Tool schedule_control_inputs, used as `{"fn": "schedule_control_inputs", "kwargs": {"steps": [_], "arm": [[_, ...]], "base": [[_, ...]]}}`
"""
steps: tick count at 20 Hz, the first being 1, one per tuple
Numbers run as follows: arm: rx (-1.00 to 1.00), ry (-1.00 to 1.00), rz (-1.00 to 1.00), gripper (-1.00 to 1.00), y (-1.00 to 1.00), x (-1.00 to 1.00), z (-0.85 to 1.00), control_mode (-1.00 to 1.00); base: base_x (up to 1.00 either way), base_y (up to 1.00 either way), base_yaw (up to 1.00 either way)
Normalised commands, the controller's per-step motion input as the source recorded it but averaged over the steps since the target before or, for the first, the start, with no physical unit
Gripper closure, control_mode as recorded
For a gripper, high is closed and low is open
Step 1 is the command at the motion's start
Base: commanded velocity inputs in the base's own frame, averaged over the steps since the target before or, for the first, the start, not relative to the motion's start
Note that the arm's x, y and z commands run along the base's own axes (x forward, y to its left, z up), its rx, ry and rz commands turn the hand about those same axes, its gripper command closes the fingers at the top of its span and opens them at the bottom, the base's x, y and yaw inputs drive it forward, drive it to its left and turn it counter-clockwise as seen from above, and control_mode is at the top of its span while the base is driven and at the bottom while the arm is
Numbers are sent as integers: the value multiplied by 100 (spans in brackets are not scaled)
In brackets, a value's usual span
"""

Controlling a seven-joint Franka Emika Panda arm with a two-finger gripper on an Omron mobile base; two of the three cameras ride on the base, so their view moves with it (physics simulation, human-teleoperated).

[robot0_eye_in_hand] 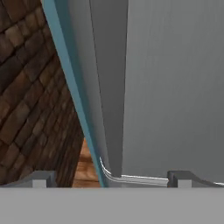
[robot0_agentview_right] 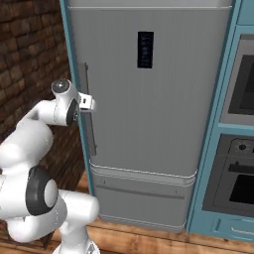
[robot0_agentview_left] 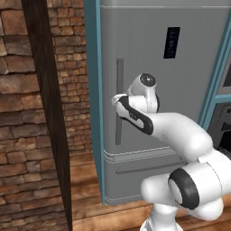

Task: Take the lemon wedge from the fridge and place it on the plate with fish on the dining counter.

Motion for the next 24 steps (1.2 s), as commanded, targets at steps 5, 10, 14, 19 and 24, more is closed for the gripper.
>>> {"fn": "schedule_control_inputs", "kwargs": {"steps": [5, 10, 14, 19, 24], "arm": [[0, 0, 0, -100, 2, 84, -23, -100], [0, 0, 0, -100, 12, 52, -19, -100], [0, 0, 0, -100, 28, 45, -19, -100], [-1, 0, 0, -100, 6, 51, -15, -100], [0, 0, 0, -100, 0, 54, -8, -100]], "base": [[0, 0, 0], [0, 0, 0], [0, 0, 0], [0, 0, 0], [0, 0, 0]]}}
